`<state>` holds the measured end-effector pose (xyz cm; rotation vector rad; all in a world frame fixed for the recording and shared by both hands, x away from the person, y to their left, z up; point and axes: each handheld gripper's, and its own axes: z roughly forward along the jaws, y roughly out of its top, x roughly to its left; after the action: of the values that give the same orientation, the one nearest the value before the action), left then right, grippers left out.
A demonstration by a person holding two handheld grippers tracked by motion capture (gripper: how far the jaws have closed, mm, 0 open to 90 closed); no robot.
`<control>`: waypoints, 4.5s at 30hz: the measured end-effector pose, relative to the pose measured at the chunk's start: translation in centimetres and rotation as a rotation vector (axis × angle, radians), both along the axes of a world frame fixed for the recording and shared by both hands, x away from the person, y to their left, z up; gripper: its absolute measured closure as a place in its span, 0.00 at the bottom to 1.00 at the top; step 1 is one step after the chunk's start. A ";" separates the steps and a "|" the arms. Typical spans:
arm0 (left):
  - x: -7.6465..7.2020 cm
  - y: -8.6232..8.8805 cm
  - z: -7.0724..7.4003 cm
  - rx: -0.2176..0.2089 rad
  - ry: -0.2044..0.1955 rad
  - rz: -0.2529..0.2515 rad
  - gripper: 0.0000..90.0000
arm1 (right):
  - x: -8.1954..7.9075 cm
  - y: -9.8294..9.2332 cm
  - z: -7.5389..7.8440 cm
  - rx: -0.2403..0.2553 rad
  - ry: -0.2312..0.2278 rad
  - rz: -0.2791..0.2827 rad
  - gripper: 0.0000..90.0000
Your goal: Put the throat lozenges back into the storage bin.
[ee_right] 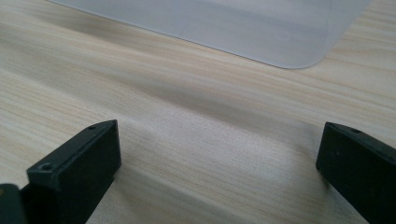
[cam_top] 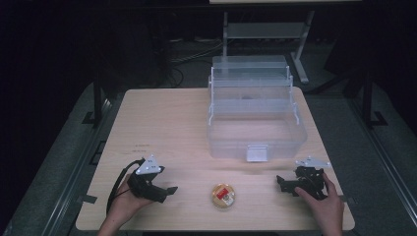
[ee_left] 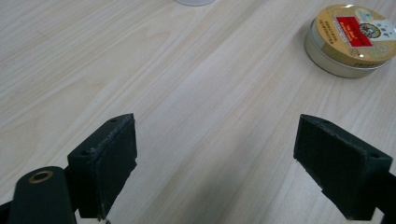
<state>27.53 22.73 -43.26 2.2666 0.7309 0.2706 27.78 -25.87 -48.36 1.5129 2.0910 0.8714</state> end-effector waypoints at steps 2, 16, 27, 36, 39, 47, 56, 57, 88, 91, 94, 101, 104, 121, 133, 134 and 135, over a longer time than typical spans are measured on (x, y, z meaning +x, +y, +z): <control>0.1 -0.3 0.0 0.006 0.003 -0.007 0.14 | 0.0 0.0 0.0 0.000 0.000 0.000 0.00; 0.4 -2.2 0.5 -0.002 0.004 -0.049 0.14 | 0.0 0.0 0.0 0.000 0.000 0.000 0.00; 0.6 -3.7 0.8 -0.007 0.010 -0.087 0.14 | 0.0 0.0 0.0 0.000 0.000 0.000 0.00; 0.7 -4.6 1.1 -0.002 0.014 -0.112 0.14 | 0.0 0.0 0.0 0.000 0.000 0.000 0.00; 0.7 -4.9 1.1 0.002 0.014 -0.119 0.14 | 0.0 0.0 0.0 0.000 0.000 0.000 0.00; 0.8 -5.9 1.1 0.008 0.021 -0.144 0.14 | 0.0 0.0 0.0 0.000 0.000 0.000 0.00; 0.9 -7.7 1.0 0.014 0.023 -0.187 0.14 | 0.0 0.0 0.0 0.000 0.000 0.000 0.00; 0.9 -7.9 1.0 0.022 0.022 -0.195 0.14 | 0.0 0.0 0.0 0.000 0.000 0.000 0.00; 0.8 -14.2 0.1 0.067 0.060 -0.338 0.14 | 0.0 0.0 0.0 -0.001 -0.001 0.001 0.00; 0.8 -14.8 -0.1 0.084 0.065 -0.357 0.14 | 0.0 0.0 0.0 -0.001 -0.001 0.001 0.00; 0.8 -15.2 -0.2 0.104 0.068 -0.368 0.14 | 0.0 0.0 0.0 -0.001 -0.001 0.001 0.00; 0.7 -16.1 -0.6 0.127 0.089 -0.378 0.14 | 0.0 0.0 0.0 -0.001 -0.001 0.001 0.00; 0.7 -16.4 -0.8 0.139 0.093 -0.384 0.14 | 0.0 0.0 0.0 -0.001 -0.001 0.001 0.00; 0.3 -17.6 -1.2 0.203 0.111 -0.423 0.14 | 0.0 0.0 0.0 -0.001 -0.001 0.001 0.00; 0.2 -18.0 -1.9 0.254 0.114 -0.431 0.16 | 0.0 0.0 0.0 -0.001 -0.001 0.001 0.00; 0.2 -18.0 -1.9 0.254 0.112 -0.430 0.18 | 0.0 0.0 0.0 -0.001 -0.001 0.001 0.00; 0.2 -17.9 -1.9 0.256 0.115 -0.429 0.18 | 0.0 0.0 0.0 -0.001 -0.001 0.001 0.00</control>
<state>27.70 4.78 -45.19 2.6308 0.2605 0.0283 27.79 -25.88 -48.36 1.5106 2.0910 0.8712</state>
